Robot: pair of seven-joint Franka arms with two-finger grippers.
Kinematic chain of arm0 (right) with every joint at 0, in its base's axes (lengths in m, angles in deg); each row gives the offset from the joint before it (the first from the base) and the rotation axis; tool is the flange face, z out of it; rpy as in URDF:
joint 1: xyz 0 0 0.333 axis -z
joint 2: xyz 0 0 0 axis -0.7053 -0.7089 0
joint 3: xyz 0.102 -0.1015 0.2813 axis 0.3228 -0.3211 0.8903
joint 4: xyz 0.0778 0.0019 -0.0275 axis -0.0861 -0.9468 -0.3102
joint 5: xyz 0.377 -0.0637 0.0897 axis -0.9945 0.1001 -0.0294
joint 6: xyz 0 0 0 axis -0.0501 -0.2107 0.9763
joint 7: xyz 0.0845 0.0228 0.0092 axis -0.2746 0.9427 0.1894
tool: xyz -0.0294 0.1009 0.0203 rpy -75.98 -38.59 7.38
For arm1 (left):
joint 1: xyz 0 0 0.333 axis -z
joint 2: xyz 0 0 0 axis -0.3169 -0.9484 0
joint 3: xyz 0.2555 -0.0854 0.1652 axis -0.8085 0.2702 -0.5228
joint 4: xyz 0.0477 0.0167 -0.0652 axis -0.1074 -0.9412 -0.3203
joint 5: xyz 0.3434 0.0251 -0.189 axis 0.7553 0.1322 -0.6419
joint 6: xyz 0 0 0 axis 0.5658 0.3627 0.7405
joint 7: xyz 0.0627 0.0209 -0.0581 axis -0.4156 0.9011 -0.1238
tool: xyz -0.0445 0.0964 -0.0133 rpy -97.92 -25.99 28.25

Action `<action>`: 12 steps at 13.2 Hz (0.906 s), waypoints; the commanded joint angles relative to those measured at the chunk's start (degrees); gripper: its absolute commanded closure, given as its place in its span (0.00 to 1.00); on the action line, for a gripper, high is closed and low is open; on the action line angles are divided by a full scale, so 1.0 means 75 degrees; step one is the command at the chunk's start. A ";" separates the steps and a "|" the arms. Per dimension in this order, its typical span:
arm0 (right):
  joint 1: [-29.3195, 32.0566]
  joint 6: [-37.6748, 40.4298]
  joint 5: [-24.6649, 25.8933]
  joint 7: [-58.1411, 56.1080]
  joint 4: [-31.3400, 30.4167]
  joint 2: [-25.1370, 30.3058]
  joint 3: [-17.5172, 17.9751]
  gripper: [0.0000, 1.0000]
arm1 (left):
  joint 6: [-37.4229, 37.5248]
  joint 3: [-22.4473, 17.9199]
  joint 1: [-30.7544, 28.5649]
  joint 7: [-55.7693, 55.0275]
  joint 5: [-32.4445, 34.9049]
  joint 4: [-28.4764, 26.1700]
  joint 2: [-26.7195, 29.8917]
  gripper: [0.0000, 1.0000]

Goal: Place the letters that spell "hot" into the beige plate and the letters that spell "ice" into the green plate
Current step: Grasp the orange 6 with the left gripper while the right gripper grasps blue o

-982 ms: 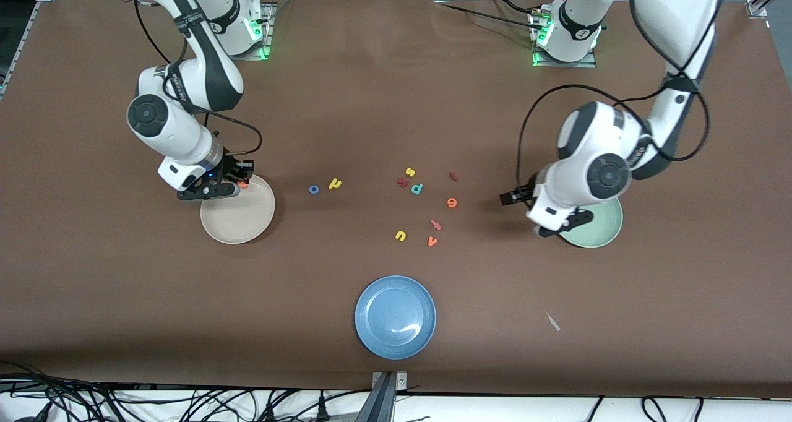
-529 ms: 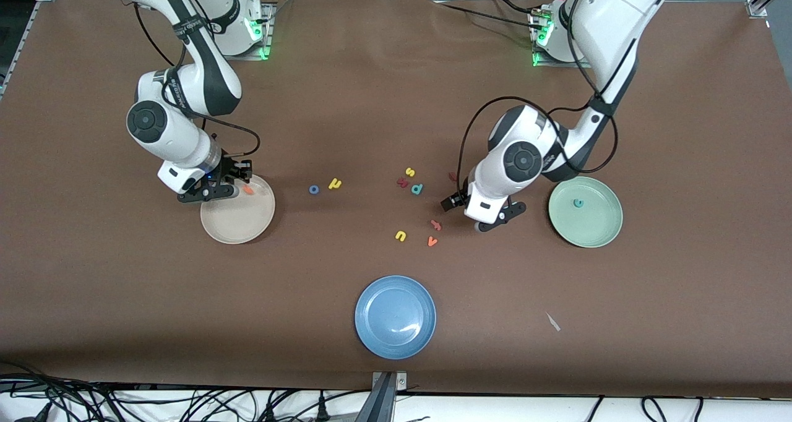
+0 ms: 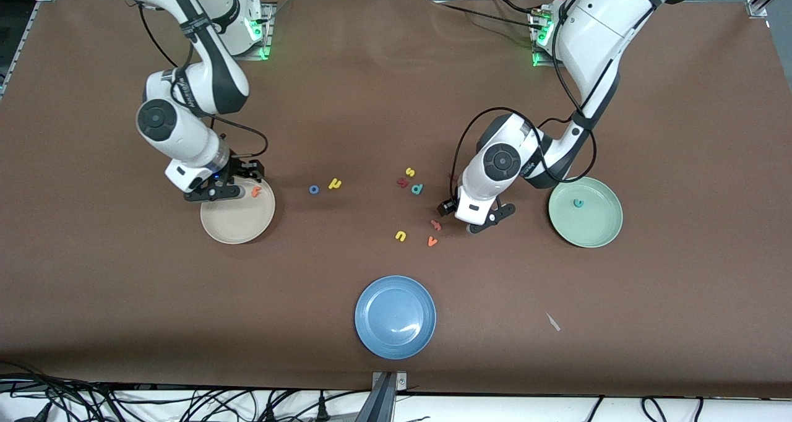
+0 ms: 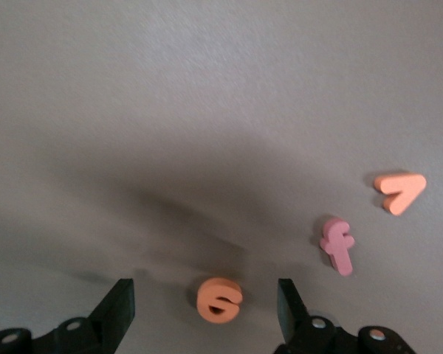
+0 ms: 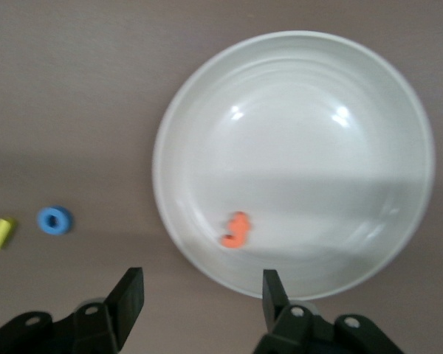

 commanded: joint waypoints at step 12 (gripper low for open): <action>-0.1660 -0.1122 0.0744 0.3208 0.0854 -0.1680 -0.0045 0.27 | -0.0028 -0.0231 0.0384 -0.0331 0.0587 0.0150 -0.0204 0.71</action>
